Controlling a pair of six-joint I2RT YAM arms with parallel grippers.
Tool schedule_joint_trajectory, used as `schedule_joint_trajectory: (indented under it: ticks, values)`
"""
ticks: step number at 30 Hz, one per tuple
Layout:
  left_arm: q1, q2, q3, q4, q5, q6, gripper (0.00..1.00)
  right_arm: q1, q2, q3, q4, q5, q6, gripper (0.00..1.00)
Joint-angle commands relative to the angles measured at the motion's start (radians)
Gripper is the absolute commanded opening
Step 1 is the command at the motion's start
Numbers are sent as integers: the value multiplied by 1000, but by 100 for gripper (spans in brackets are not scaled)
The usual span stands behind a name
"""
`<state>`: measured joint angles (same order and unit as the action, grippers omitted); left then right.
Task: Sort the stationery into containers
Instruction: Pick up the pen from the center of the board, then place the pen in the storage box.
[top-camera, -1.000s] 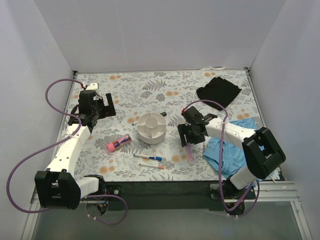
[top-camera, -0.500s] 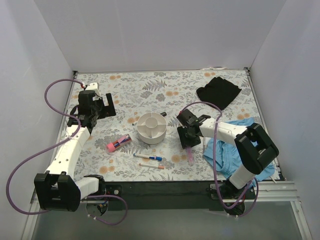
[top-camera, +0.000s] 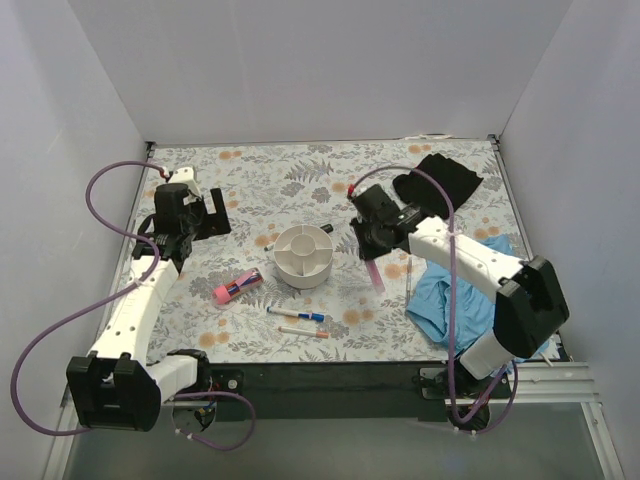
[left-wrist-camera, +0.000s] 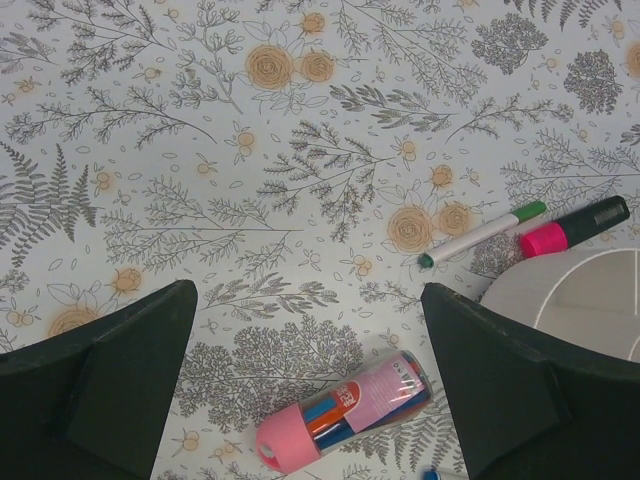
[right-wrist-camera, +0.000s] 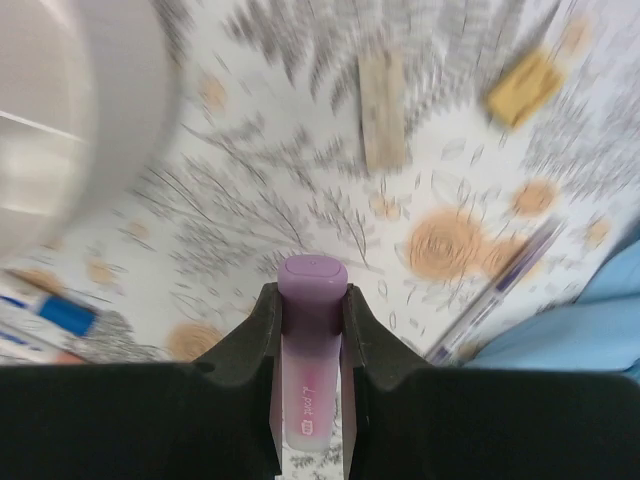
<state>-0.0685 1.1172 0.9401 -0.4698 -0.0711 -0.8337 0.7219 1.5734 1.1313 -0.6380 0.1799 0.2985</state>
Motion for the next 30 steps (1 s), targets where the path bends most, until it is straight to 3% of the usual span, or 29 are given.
schedule_joint_trajectory:
  ticks: [1, 4, 8, 15, 30]
  values:
    - [3, -65, -12, -6, -4, 19, 98, 2, -137, 254, 14, -6, -145, 1]
    - [3, -69, -27, -3, -4, 8, 98, 8, -174, 303, 137, -51, -165, 1]
    - [3, -88, -64, 25, -32, -18, 98, 69, -237, 167, 546, -85, -243, 1]
    - [3, -172, -159, 180, -32, -2, 98, 201, -207, -8, 1100, -129, -393, 1]
    - [4, -76, -130, 200, -61, 19, 98, 200, -119, -113, 1317, -39, -406, 1]
